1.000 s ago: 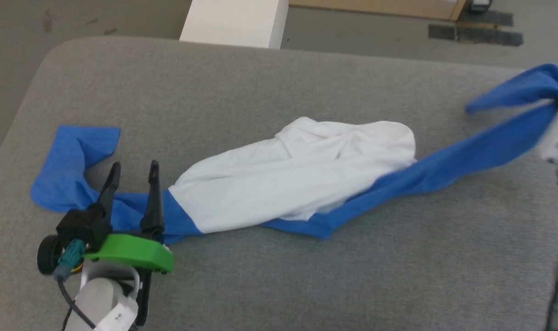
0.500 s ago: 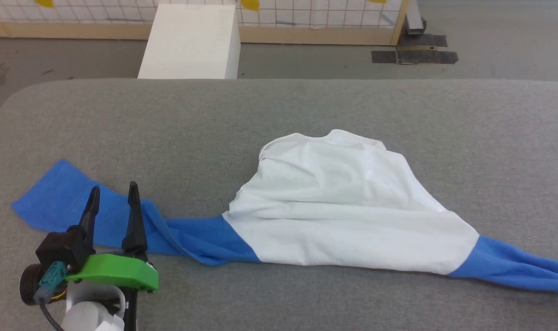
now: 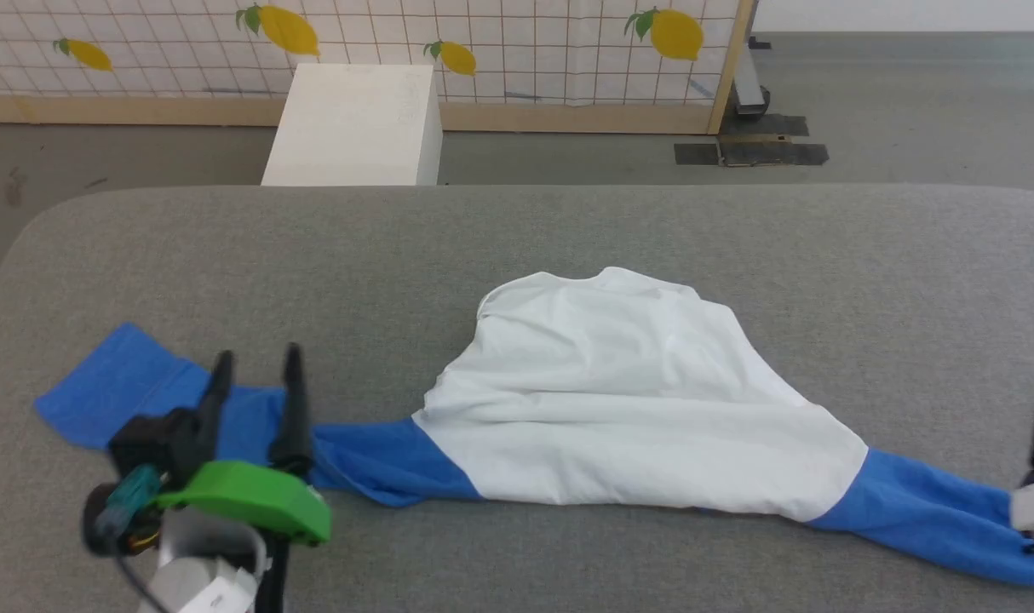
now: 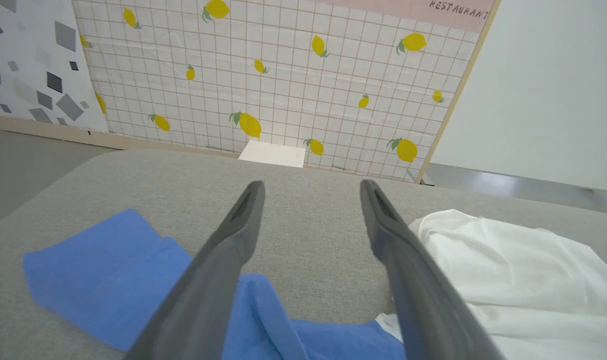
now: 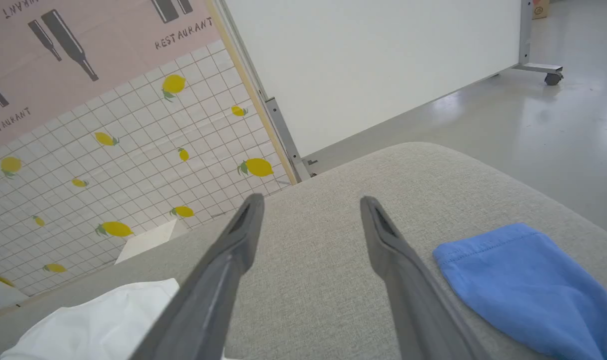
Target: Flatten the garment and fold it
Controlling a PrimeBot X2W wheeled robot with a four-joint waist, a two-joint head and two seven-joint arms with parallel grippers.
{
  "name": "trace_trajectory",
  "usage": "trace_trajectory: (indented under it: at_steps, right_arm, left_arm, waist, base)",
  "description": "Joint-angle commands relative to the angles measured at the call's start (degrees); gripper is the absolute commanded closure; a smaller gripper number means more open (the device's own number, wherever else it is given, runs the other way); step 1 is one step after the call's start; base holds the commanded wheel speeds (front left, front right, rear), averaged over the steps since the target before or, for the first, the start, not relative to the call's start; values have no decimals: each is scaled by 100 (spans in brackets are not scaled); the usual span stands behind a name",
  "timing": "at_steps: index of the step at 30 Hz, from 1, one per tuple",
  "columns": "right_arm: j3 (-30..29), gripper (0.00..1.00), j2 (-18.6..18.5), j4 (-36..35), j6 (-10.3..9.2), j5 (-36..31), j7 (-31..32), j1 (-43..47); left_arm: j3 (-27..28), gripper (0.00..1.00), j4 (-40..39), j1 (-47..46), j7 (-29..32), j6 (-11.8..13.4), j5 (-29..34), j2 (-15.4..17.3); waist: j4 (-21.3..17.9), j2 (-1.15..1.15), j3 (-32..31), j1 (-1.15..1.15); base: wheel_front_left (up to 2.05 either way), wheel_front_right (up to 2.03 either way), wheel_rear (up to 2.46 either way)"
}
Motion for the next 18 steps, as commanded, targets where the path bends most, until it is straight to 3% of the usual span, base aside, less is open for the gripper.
trace_trajectory:
  at_steps: [1, 6, 11, 18]
  right_arm:
    - [191, 0, -3, 14, -8, 149, -111, 68]
    - [635, 0, -3, 97, -8, 211, -342, 119]
    - [732, 0, -3, 140, -8, 209, -383, 22]
    - [857, 0, -3, 229, -8, 303, -516, -169]
  left_arm:
    - [-126, 0, -10, -187, 251, -94, -96, -18]
    - [-591, 0, 246, -1069, 1727, -324, -420, -70]
    - [-1261, 0, 1017, -2339, 3942, -439, -526, -57]
    - [-1915, 0, 1978, -3293, 5313, -608, -286, 197]
  waist:
    - [-107, 0, 11, 0]
    - [-334, 0, 183, 0]
    - [-526, 0, 534, 0]
    - [-855, 0, 1062, 0]
  base:
    - [0, 0, 0]
    - [0, 0, 0]
    - [0, 0, 0]
    - [0, 0, 0]
